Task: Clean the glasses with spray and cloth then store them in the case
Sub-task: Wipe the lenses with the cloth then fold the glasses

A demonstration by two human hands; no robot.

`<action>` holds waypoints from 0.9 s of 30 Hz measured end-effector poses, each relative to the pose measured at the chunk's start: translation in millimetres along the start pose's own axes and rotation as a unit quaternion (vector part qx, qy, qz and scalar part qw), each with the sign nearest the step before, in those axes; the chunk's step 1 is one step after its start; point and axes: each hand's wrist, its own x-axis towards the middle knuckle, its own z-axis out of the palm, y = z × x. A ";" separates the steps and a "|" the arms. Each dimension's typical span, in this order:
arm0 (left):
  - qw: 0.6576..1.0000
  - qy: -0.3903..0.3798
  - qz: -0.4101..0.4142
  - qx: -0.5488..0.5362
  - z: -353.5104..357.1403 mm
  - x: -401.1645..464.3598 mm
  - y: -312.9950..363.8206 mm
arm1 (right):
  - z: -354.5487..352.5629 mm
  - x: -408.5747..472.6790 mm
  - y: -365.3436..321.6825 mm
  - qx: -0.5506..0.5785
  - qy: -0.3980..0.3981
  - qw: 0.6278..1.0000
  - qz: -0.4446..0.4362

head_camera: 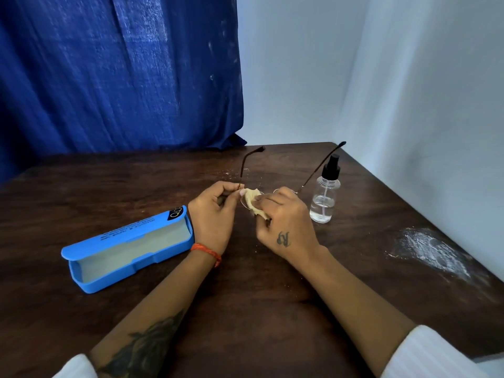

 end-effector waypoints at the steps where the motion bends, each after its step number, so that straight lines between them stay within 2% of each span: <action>1: 1.000 0.003 0.004 0.003 -0.8 1.1 -0.6 | -0.2 0.2 -1.4 -0.015 0.002 1.000 0.009; 7: 0.998 -0.003 0.058 0.034 2.7 -2.5 -1.2 | 7.3 2.0 -10.5 -0.119 -0.016 0.993 0.004; 10: 0.998 -0.006 0.047 0.030 5.4 -4.7 -4.1 | 13.8 0.0 -7.4 -0.059 -0.038 0.997 0.021; 14: 1.000 -0.009 0.016 0.002 4.5 -4.6 -5.2 | 6.4 0.8 -6.8 0.048 -0.008 0.999 0.018; 17: 1.000 -0.006 0.007 -0.003 2.4 -3.0 -4.5 | 1.2 2.6 -4.9 0.072 0.003 0.997 -0.003; 20: 1.000 -0.005 0.017 0.002 1.7 -2.1 -2.3 | 1.2 1.0 -2.2 0.027 0.014 0.999 -0.030; 24: 0.998 -0.010 0.056 0.031 0.7 -1.1 -0.6 | 0.4 0.2 -7.6 -0.066 0.037 0.997 -0.001; 27: 0.996 -0.014 0.077 0.048 2.1 -1.9 -1.9 | 0.6 1.9 -12.2 -0.121 0.018 0.993 -0.002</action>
